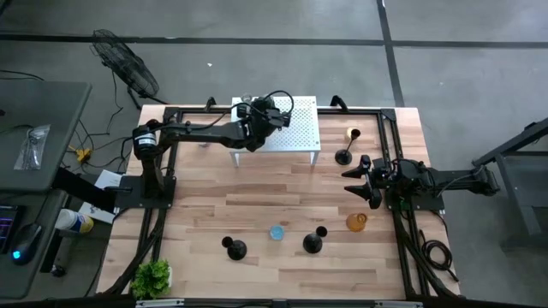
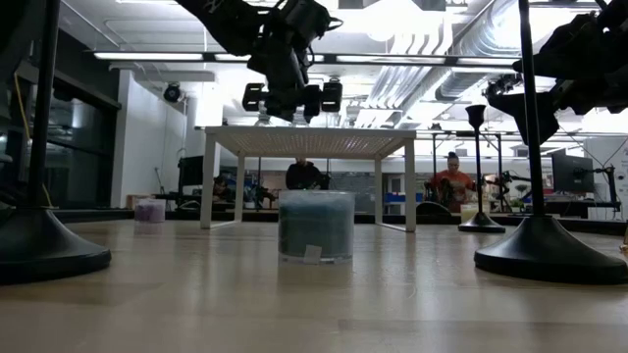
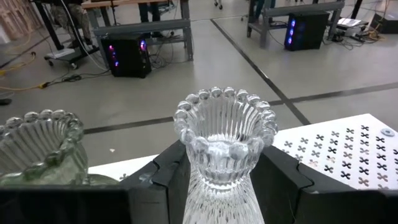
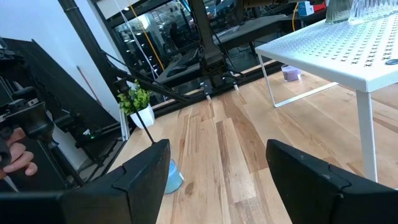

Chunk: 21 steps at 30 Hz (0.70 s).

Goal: Pick & Place candle stick holders
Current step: Put the transparent glass candle holder on the shelf aligned with the other glass candle holder

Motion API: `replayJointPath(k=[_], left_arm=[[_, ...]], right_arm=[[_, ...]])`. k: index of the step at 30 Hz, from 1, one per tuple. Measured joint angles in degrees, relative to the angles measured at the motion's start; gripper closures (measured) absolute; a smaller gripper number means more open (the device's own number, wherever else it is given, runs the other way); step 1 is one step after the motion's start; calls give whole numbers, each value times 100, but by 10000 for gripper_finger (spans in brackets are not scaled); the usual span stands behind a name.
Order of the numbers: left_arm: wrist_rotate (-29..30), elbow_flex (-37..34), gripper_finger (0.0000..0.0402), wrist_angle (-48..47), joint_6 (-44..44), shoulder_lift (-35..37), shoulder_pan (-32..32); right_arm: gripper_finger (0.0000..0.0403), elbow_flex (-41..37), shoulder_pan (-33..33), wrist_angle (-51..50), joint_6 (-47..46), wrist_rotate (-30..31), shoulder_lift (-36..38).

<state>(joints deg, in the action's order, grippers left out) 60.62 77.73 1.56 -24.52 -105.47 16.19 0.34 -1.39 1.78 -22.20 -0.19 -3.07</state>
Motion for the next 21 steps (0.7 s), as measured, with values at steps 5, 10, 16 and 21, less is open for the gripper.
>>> replayJointPath(k=[5, 10, 16, 21], left_arm=[[0, 0, 253, 4, 4, 0, 0], [-2, 0, 251, 91, 5, 0, 0], [63, 0, 250, 138, 7, 0, 0], [189, 0, 249, 140, 6, 0, 0]], right_arm=[[143, 1, 0, 0, 0, 0, 0], [143, 2, 0, 0, 0, -2, 0], [143, 0, 2, 0, 0, 0, 0], [143, 0, 0, 0, 0, 0, 0]])
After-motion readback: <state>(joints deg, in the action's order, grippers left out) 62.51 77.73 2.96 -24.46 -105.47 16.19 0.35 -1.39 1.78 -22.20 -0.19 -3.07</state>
